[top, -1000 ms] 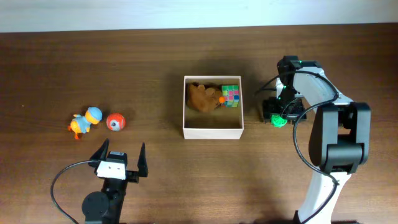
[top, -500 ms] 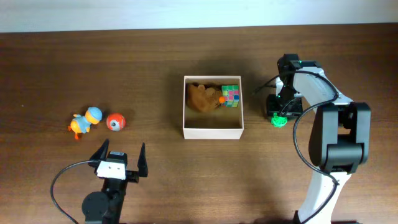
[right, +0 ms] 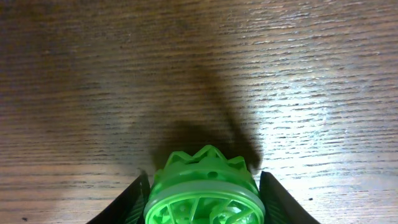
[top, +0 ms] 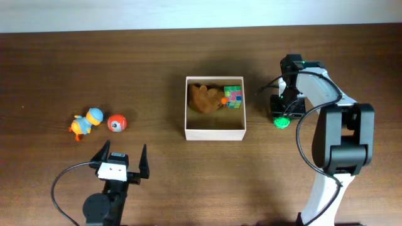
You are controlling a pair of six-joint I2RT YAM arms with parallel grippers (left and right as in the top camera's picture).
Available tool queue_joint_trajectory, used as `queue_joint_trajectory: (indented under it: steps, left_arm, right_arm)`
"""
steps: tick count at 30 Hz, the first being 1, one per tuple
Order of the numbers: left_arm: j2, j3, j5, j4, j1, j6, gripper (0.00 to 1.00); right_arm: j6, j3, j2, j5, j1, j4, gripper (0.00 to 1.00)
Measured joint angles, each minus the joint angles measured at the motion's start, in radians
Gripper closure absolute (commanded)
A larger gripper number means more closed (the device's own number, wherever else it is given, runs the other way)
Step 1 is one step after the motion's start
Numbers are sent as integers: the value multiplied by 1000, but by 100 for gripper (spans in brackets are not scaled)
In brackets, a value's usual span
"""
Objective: Pack container
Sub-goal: 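Lower and close the right gripper on the green ball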
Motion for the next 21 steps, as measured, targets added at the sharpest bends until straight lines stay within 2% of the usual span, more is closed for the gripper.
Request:
queue_joint_trajectory:
  steps: [15, 21]
  left_arm:
    - [0, 0, 0, 0, 0, 0, 1]
    - [0, 0, 0, 0, 0, 0, 1]
  right_arm:
    - [0, 6, 0, 3, 0, -11, 60]
    - [0, 81, 0, 3, 0, -68, 60]
